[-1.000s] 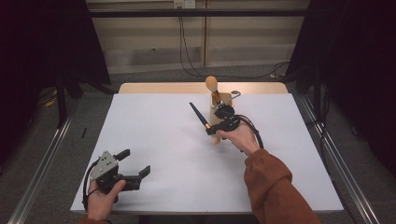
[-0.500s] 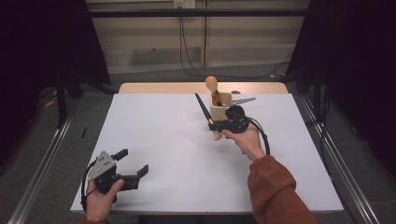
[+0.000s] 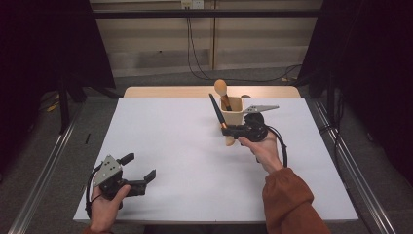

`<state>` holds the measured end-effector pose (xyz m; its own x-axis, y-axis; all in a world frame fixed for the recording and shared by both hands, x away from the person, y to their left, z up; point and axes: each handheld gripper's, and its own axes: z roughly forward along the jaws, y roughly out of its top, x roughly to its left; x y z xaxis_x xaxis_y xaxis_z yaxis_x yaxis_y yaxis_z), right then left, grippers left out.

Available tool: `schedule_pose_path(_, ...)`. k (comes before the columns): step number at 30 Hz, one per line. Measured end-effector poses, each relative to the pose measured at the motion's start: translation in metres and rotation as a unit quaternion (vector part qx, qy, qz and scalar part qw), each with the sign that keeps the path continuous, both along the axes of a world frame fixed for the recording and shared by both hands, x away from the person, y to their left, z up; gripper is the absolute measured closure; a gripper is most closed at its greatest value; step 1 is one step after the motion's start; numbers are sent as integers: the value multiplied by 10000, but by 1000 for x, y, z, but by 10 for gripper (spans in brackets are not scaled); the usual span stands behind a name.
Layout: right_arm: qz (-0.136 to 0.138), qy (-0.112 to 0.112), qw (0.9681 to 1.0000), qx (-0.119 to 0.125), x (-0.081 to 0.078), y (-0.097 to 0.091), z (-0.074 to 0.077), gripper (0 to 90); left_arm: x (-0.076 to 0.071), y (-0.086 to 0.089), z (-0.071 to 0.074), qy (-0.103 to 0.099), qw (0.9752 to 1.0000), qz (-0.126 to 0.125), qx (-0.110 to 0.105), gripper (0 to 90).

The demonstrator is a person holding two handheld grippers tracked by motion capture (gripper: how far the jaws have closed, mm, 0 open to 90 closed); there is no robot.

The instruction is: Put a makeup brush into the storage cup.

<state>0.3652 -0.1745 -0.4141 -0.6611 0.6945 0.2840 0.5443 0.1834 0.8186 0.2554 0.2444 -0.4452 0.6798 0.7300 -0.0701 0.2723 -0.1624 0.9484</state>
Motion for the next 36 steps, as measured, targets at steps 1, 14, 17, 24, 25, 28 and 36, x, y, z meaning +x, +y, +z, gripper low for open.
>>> schedule_pose_path(1,50,-46,10000,6,-2,0,1,742,0,-1,2,11,10000,-65,-14,27)
schedule_pose_path(14,729,-246,9970,-7,-32,-5,4,742,-5,-17,14,-103,9985,-543,29,26)
schedule_pose_path(17,918,-222,9955,52,-39,-5,3,742,-5,-22,13,-121,9983,-570,41,25)
schedule_pose_path(24,1106,-83,9938,-80,-52,-8,2,742,-4,-32,12,-11,9970,-774,100,21)
schedule_pose_path(25,1129,-83,9935,-103,-54,-9,1,742,-4,-33,13,-1,9966,-813,136,21)
schedule_pose_path(28,1250,-50,9920,-163,-58,-9,0,742,-4,-37,14,8,9961,-872,147,22)
schedule_pose_path(36,1758,67,9822,-664,-69,3,2,742,-2,-48,18,-10,9937,-1091,243,21)
